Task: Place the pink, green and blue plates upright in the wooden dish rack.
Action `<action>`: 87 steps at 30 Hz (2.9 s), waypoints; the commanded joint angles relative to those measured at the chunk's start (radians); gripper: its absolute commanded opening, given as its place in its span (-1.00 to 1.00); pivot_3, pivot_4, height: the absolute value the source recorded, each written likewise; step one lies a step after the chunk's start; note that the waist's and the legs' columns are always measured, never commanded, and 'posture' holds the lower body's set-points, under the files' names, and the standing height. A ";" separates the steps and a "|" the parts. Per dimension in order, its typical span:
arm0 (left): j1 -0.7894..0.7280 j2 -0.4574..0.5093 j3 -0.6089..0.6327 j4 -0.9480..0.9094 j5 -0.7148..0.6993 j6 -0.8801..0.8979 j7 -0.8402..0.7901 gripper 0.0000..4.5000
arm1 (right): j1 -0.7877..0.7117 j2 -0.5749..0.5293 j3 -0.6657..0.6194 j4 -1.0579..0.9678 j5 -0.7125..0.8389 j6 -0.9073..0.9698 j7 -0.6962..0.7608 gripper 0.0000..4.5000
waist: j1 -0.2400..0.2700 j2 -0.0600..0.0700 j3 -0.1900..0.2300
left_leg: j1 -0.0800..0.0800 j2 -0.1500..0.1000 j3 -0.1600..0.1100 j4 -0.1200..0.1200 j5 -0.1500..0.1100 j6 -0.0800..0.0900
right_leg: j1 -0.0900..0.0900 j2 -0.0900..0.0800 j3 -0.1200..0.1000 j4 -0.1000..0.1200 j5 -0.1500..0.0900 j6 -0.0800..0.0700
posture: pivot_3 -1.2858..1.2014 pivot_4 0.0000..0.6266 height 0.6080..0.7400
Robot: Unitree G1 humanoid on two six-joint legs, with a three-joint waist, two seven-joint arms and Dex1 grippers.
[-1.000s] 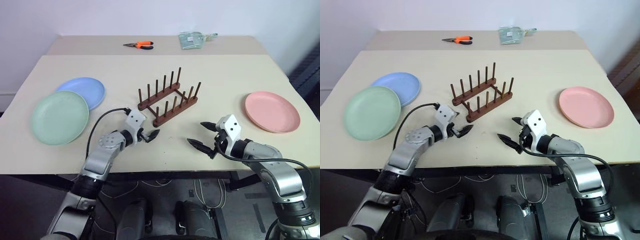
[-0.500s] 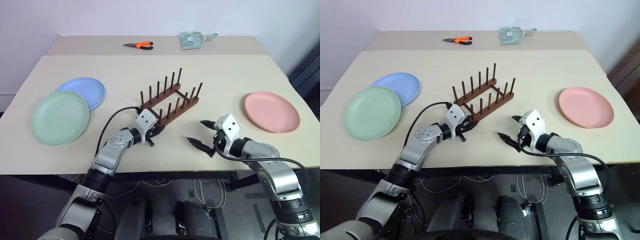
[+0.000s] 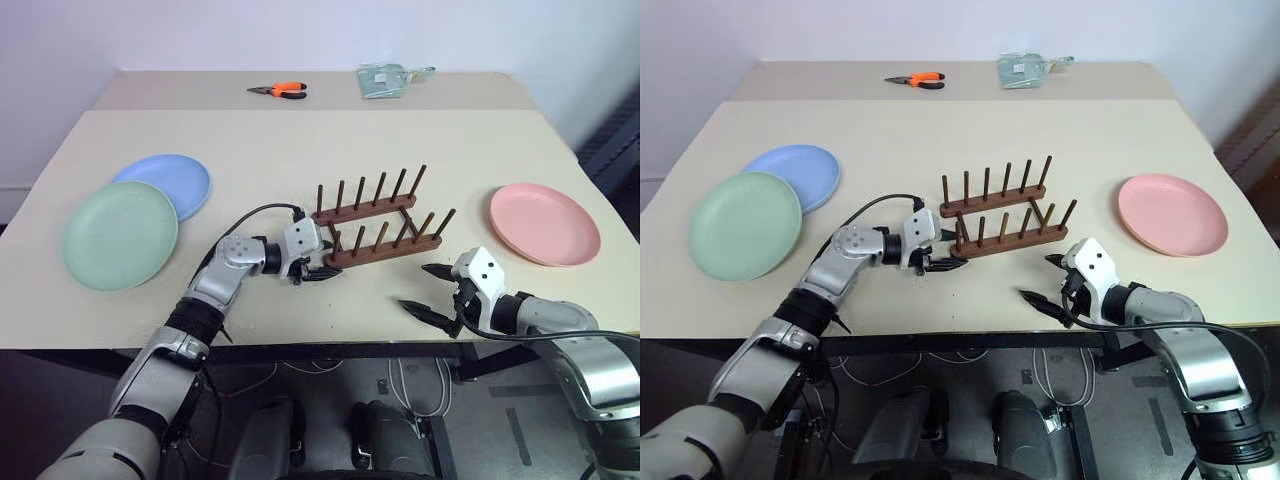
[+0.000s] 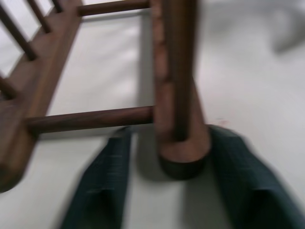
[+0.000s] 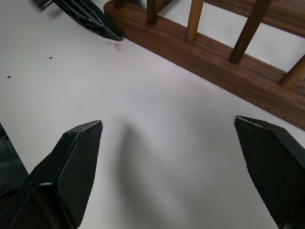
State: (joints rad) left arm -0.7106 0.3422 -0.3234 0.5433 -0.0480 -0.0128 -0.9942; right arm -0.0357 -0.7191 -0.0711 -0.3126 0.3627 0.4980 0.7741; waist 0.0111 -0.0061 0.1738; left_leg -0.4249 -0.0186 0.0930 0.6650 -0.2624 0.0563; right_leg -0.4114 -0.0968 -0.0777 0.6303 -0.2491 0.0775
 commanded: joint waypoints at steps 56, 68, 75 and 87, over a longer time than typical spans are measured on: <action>0.289 0.027 0.007 -0.663 -0.023 0.350 0.249 -0.92 | -0.332 -0.108 0.019 0.710 -0.504 -0.321 -0.280 0.26 | -0.026 0.004 -0.004 | 0.008 0.000 0.001 -0.001 0.001 -0.005 | 0.006 -0.001 -0.002 0.001 0.001 0.003 | 0.03 -0.52 1.00; 0.305 0.057 0.046 -0.708 -0.037 0.385 0.252 -0.92 | -0.470 -0.095 -0.051 0.670 -0.381 -0.434 -0.235 -0.98 | -0.023 0.009 -0.002 | 0.005 0.000 0.001 0.000 0.002 -0.003 | 0.005 0.000 -0.003 0.000 0.001 0.003 | 0.03 -0.52 1.00; 0.310 0.068 0.091 -0.717 -0.083 0.399 0.231 -0.92 | -0.707 0.011 -0.352 0.259 0.413 0.178 -0.121 -0.98 | -0.018 0.014 0.001 | 0.005 0.001 -0.001 0.000 0.002 -0.003 | 0.004 0.000 -0.004 0.002 0.001 0.003 | 0.03 -0.52 1.00; 0.321 0.063 0.116 -0.759 -0.143 0.429 0.226 -0.92 | -0.888 0.131 -0.334 0.439 0.611 0.433 -0.247 -0.98 | -0.005 0.014 0.001 | -0.003 -0.003 -0.003 0.000 0.000 0.001 | 0.000 -0.005 -0.008 -0.001 0.001 0.003 | 0.03 -0.52 1.00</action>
State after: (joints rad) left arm -0.3943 0.4059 -0.2192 -0.1665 -0.1787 0.4139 -0.7757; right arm -0.8824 -0.5866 -0.3996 0.1246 0.9658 0.9393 0.5172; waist 0.0065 0.0079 0.1745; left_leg -0.4277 -0.0214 0.0902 0.6654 -0.2627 0.0573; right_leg -0.4112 -0.1018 -0.0856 0.6293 -0.2481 0.0803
